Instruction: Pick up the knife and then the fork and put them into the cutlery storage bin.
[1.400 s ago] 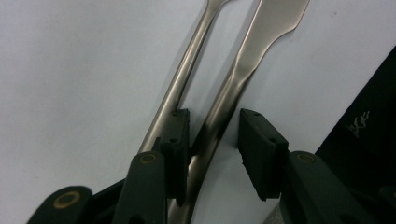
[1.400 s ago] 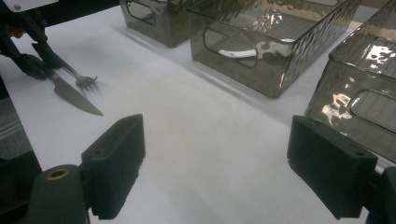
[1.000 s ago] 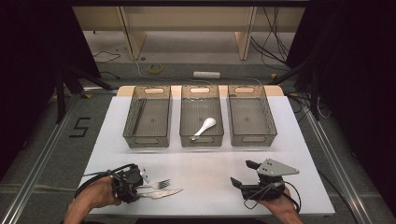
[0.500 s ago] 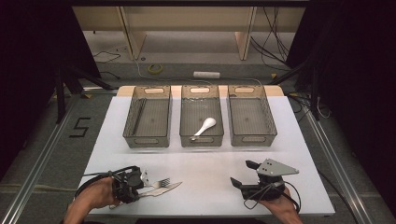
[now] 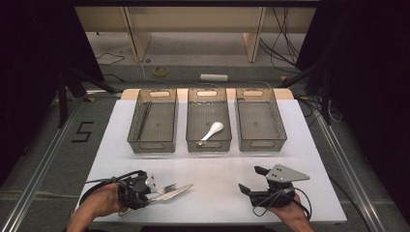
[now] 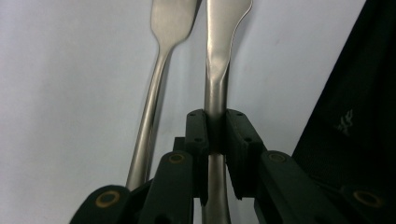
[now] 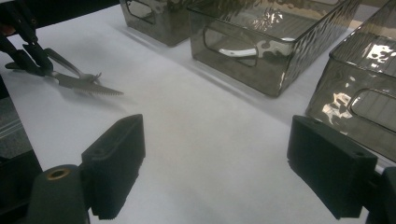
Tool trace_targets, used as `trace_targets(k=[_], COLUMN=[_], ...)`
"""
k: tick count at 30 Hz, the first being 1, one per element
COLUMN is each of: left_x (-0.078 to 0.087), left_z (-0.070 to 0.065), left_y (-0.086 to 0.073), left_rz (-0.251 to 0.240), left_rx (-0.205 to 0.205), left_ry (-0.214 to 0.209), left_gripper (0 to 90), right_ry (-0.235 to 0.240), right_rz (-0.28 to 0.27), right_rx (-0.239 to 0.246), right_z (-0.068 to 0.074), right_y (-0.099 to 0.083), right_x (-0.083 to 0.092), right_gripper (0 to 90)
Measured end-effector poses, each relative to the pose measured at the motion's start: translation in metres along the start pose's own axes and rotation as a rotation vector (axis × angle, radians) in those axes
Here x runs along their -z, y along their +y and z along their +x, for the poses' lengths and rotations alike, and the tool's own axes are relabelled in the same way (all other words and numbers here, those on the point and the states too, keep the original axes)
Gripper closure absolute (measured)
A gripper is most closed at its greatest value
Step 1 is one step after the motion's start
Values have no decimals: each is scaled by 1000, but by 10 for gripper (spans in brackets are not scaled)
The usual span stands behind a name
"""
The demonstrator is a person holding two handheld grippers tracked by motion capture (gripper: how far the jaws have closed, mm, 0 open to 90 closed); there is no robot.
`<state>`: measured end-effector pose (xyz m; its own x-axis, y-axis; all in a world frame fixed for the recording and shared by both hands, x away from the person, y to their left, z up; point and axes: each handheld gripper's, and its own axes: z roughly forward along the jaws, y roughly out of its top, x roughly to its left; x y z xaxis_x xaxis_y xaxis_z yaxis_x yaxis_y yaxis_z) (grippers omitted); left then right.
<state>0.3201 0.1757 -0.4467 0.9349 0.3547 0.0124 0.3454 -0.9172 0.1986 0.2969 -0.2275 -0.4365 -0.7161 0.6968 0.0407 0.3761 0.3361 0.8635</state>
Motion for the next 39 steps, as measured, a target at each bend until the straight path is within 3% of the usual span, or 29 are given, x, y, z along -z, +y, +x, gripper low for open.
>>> trace_targets(k=[2,7,12,18,26,35,39], left_x=[4,11,14,13,13,9,7], left_z=[-1,-1,1,2,5,9,7], left_y=[5,21,42,72,109,137,147], left_rz=[-18,-77,-105,-108,-94,-70,-63], left_rx=[8,89,117,92,41,6,-10], left_ry=[-11,1,-46,-59,-75,-92,-94], left_gripper=[797,797,797,796,796,796,796], right_ry=[1,6,20,51,91,96,75], right_rz=[0,-2,-9,-20,-22,12,50], right_rx=[-1,3,11,48,138,283,374], right_z=[0,0,4,13,29,45,54], right_y=[0,0,2,6,12,20,23], right_x=[0,-1,-2,-5,-8,-18,-28], right_gripper=[201,201,202,202,204,210,225])
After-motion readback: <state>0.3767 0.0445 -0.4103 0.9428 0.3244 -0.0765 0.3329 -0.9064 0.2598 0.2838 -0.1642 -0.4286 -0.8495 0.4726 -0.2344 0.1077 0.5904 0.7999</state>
